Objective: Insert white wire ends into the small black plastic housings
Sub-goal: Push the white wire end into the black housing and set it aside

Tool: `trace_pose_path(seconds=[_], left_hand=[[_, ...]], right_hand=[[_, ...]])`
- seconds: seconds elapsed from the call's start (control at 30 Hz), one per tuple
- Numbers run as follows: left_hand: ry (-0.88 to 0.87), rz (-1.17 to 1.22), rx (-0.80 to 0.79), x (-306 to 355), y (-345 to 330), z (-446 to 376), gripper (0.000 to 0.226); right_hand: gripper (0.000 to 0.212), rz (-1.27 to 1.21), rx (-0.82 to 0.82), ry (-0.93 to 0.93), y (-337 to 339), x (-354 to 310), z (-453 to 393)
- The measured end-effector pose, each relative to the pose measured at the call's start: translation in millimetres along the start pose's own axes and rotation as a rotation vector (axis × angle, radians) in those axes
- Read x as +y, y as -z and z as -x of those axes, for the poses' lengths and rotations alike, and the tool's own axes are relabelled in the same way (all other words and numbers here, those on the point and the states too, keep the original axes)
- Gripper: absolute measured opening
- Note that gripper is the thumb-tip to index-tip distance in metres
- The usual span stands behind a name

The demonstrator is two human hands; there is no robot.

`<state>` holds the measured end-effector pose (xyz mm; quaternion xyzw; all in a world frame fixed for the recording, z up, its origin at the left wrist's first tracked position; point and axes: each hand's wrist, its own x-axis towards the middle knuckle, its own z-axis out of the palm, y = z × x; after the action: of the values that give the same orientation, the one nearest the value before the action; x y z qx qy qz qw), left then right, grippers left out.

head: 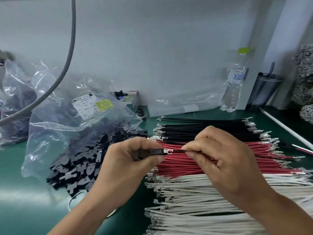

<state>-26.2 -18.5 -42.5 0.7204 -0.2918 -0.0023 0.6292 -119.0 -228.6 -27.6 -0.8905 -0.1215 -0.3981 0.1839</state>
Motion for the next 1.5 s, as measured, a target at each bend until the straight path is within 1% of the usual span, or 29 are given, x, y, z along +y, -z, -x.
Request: trace_pose_path(seconds=[0.13,0.3,0.4,0.47,0.53,0.6,0.63,0.8,0.93,1.03,1.27,1.43,1.5], left_hand=[[0.000,0.032,-0.016,2,-1,0,0.020],[-0.009,0.092,-0.062,6,-2,1,0.020],[-0.005,0.123,-0.069,7,-3,1,0.021],[-0.034,0.071,-0.066,8,-2,1,0.021],[-0.074,-0.082,-0.043,8,-3,2,0.023],[-0.100,-0.218,-0.006,7,-5,3,0.024],[-0.101,-0.233,0.000,7,-5,3,0.023],[-0.081,-0.127,-0.063,6,-5,4,0.020],[-0.050,-0.092,-0.079,5,-5,5,0.018],[-0.045,-0.091,-0.072,5,-5,4,0.018],[-0.050,-0.097,-0.075,6,-4,4,0.016],[-0.067,-0.101,-0.061,6,-3,4,0.017],[-0.024,-0.043,-0.057,6,-3,3,0.017]], right_hand=[[0.024,0.001,-0.030,-0.015,1,-1,0],[0.017,-0.035,-0.044,-0.040,0,1,1],[0.022,-0.084,-0.058,-0.046,-1,0,1],[0.021,-0.081,-0.069,-0.052,-2,-1,1],[0.018,-0.026,-0.084,-0.038,-3,-1,1],[0.021,0.037,-0.097,-0.015,-5,-2,1],[0.024,0.044,-0.099,-0.014,-5,-2,1],[0.028,-0.041,-0.122,-0.051,-11,-5,3],[0.019,-0.102,-0.137,-0.124,-10,-2,4],[0.017,-0.103,-0.146,-0.153,-10,-1,4],[0.013,-0.013,-0.119,-0.050,-17,-5,4],[0.022,-0.021,-0.095,-0.006,-23,-7,5],[0.023,0.074,-0.037,0.026,-22,-7,-1]])
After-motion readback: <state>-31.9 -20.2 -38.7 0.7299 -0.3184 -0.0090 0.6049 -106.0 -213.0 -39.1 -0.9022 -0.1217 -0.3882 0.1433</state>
